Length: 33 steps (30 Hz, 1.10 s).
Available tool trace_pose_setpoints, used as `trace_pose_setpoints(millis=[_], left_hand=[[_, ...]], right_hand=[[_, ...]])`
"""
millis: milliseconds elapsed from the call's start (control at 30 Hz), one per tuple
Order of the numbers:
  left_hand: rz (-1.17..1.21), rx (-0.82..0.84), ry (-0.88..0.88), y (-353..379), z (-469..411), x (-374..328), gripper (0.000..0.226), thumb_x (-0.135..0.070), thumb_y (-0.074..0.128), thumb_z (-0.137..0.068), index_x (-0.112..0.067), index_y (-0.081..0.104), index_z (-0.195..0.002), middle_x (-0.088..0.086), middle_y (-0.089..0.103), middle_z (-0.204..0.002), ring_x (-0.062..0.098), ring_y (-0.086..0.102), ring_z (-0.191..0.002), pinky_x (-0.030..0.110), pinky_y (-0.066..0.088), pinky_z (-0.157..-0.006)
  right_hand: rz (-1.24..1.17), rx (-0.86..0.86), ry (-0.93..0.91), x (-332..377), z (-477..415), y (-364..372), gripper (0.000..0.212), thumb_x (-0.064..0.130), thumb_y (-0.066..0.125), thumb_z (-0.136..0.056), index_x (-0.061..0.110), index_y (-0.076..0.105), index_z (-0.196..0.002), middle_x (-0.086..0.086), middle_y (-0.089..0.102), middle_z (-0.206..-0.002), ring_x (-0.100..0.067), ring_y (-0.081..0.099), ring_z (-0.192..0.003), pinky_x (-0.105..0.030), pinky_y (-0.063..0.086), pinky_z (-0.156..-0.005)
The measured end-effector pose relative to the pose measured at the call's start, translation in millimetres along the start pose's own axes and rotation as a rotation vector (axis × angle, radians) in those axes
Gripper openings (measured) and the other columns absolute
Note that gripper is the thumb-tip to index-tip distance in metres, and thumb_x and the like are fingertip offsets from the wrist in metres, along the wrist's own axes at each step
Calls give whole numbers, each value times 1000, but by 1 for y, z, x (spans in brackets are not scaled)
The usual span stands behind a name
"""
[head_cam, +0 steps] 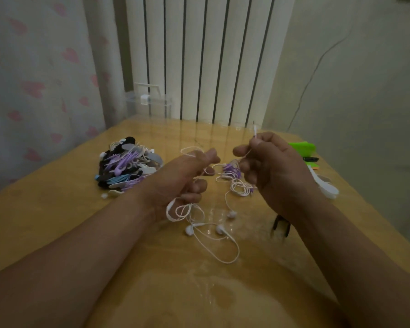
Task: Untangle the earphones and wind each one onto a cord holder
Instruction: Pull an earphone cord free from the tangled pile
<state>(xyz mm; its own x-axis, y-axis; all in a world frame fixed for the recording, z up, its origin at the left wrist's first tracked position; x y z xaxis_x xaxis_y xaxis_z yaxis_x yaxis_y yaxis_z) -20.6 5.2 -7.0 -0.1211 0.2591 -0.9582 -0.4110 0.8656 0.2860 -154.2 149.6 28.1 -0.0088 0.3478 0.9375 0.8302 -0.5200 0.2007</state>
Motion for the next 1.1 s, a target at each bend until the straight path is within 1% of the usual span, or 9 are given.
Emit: trace_pose_setpoints(millis=[167,267,433,567,700,833,900,1000,1100], left_hand=[[-311,215,-28,-8,5,3,30,-26,71,-88,-6,74,-110,5,57,-75,12,41,-59,20,36,-48],[-328,218,15,-13,7,0,23,-26,61,-96,-6,72,-101,3,47,-63,18,48,-62,27,45,-61],[-211,174,102,-15,6,-7,29,-27,51,-104,-11,73,-113,4,42,-63,12,32,-46,29,21,-49],[-278,199,145,-13,9,-11,32,-32,53,-102,-14,74,-117,6,42,-62,11,29,-43,26,22,-46],[-463,197,160,-8,13,-12,26,-32,55,-103,-22,78,-109,8,44,-61,12,31,-45,22,27,-44],[-515,161,187,-4,13,-10,26,-30,57,-103,-9,71,-100,4,51,-58,10,34,-43,19,27,-42],[-465,116,183,-8,10,-12,25,-28,58,-102,-7,63,-88,1,45,-54,10,32,-43,22,22,-44],[-191,137,134,-17,10,-16,28,-33,61,-99,-12,60,-81,-3,39,-53,15,40,-49,26,32,-51],[91,286,162,-21,13,-20,26,-29,54,-100,-11,72,-98,-2,50,-60,22,63,-69,40,56,-87]], right_hand=[[-332,-256,-63,13,-15,-35,11,20,53,-106,22,54,-95,4,56,-68,-9,49,-55,-21,38,-48],[89,-427,-140,17,-18,-60,18,25,57,-104,20,58,-87,5,48,-59,-10,41,-52,-24,33,-49],[838,26,94,12,-6,-41,35,41,63,-101,16,71,-78,7,57,-56,-6,48,-51,-25,39,-54],[1145,118,34,1,0,-15,37,56,49,-104,30,75,-102,8,73,-92,-8,67,-90,-38,55,-81],[794,108,-87,3,8,7,39,51,36,-109,30,60,-132,11,69,-114,-5,67,-104,-30,54,-88],[802,396,176,-1,16,12,37,56,48,-102,27,67,-115,8,63,-74,-7,60,-62,-24,52,-60],[844,298,155,-1,9,3,38,56,50,-103,26,74,-101,16,58,-58,-3,50,-53,-24,43,-52],[478,-73,125,7,-5,-14,44,38,58,-104,16,67,-67,5,49,-54,-13,40,-50,-33,37,-57],[493,-182,155,8,-11,-21,43,25,59,-99,14,55,-58,-3,44,-55,-19,40,-53,-41,45,-69]])
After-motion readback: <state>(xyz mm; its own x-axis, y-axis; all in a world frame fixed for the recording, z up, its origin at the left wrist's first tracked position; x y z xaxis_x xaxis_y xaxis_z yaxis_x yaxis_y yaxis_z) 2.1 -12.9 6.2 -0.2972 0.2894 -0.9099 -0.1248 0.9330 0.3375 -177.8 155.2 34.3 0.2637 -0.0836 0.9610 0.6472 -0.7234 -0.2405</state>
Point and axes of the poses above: each hand's wrist, its own z-axis away from the middle knuckle, its own y-axis out of the palm, x = y × z, the point moved 1 cm from there along -z, towards the middle knuckle
